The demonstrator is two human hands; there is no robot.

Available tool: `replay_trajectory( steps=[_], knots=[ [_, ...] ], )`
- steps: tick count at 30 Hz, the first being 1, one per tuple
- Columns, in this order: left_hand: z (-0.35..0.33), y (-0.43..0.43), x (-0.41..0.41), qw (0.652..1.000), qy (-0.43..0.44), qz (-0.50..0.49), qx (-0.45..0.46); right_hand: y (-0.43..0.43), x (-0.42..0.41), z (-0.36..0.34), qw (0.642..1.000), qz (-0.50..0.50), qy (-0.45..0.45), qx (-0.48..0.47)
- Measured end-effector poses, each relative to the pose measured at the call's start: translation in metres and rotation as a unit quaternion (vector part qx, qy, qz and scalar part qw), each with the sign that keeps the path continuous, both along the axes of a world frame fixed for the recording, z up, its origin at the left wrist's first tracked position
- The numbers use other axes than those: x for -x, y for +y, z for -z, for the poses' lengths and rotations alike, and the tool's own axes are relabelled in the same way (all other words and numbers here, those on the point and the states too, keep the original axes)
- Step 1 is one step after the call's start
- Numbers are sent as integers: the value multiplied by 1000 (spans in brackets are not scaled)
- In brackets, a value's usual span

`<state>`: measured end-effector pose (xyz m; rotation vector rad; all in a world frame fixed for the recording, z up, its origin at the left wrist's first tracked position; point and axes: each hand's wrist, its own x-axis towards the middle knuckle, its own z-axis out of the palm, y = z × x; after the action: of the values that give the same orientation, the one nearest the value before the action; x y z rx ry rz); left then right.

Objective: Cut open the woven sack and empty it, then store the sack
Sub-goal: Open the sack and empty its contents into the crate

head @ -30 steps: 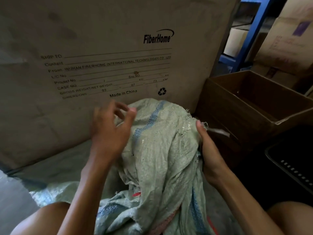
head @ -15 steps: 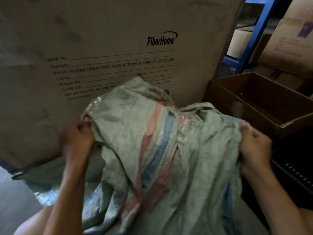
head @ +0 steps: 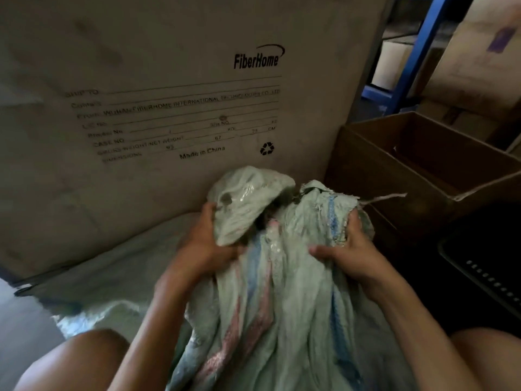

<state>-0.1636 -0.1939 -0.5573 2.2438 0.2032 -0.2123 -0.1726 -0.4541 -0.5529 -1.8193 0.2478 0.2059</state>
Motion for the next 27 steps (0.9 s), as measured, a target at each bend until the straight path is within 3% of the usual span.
replay_trajectory(
  steps=[3,6,8,12,14,18,27],
  knots=[
    [12,23,-8,985,-49,-125,-105,-26,-14,17,981,152,-49,109],
    [16,39,-14,974,-68,-173,-132,-39,-20,43,968,229,-48,86],
    [19,35,-14,978,-35,-171,-117,-25,-15,44,976,211,-33,52],
    [19,25,-8,981,75,-113,-136,1,-9,34,993,67,92,-2],
    [15,17,-5,989,98,-62,-91,13,-5,33,993,1,115,10],
    [17,-9,-5,996,77,15,31,34,1,54,995,-61,39,62],
    [51,-30,-31,970,116,-50,208,61,-21,99,997,62,13,-46]
  ],
)
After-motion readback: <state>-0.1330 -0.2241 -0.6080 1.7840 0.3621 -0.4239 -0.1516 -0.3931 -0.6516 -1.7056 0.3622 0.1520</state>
